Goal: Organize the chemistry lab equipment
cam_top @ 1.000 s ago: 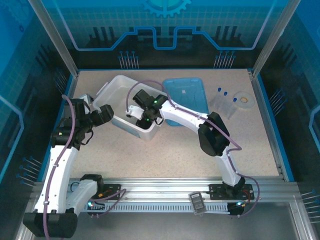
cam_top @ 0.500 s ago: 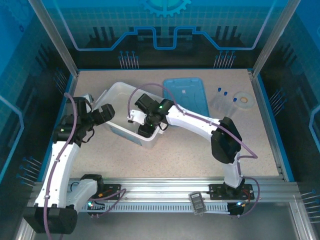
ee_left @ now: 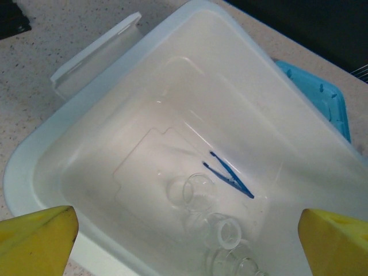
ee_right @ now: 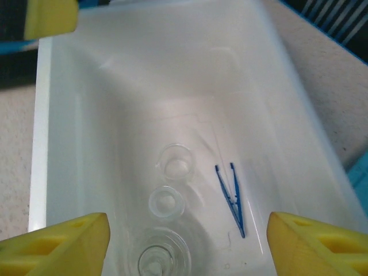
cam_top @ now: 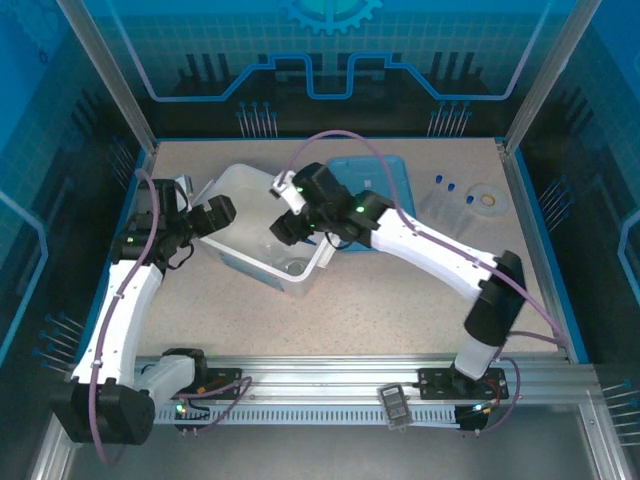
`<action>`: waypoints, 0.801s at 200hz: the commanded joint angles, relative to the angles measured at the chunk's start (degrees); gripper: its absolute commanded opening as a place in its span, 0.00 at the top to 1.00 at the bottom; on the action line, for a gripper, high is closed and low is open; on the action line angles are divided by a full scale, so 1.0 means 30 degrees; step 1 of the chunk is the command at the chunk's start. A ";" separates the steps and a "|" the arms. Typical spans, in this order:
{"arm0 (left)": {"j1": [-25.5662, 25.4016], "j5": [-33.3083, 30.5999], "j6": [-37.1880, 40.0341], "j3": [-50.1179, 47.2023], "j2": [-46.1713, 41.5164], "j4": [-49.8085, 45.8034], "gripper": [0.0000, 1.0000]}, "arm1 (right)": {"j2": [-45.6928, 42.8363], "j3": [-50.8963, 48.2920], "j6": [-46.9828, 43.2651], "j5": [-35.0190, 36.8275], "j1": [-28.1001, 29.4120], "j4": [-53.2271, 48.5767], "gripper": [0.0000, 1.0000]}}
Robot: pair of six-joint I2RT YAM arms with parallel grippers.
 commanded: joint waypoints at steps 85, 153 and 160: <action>-0.0106 0.1560 -0.0627 -0.0140 0.0210 0.1345 0.01 | -1.0706 -1.5004 1.4787 -0.1871 -0.8000 0.8902 0.20; -0.0395 0.1828 -0.0290 0.1363 0.2965 -0.0078 0.01 | -1.1580 -1.9496 1.8910 -0.2883 -0.9090 1.0424 0.20; -0.0427 0.1887 -0.0303 0.1335 0.3081 -0.0049 0.01 | -1.1412 -1.9996 1.9408 -0.3127 -0.9115 1.0972 0.21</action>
